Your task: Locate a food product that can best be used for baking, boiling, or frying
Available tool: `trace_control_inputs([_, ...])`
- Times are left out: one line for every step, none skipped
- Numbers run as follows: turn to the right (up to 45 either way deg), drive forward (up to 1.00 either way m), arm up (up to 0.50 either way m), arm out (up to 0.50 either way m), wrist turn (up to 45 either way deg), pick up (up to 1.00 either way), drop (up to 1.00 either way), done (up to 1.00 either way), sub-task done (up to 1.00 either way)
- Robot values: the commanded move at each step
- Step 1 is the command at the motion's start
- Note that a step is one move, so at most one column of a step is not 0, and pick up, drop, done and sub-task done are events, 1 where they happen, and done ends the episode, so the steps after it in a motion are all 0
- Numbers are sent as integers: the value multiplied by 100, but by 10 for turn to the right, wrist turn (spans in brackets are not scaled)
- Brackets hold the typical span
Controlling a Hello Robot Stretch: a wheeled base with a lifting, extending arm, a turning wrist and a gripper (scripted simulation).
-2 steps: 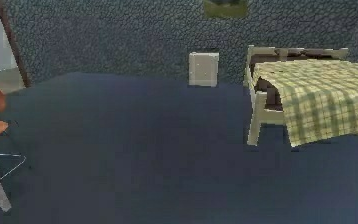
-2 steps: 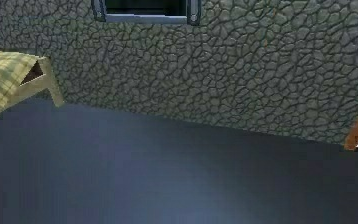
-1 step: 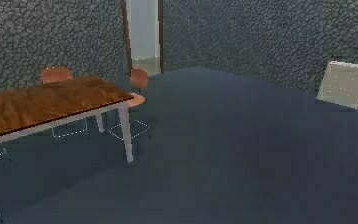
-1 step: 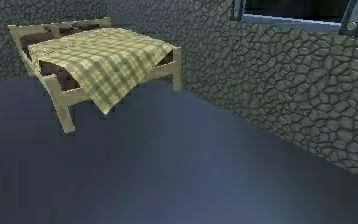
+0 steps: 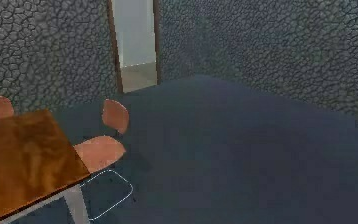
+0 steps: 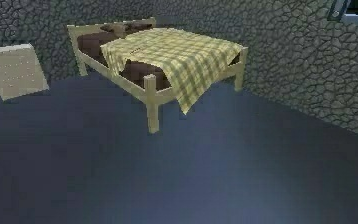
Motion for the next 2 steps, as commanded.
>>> trace_control_inputs([0, 100, 0, 0, 0, 0, 0, 0, 0])
trace_control_inputs([0, 40, 0, 0, 0, 0, 0, 0, 0])
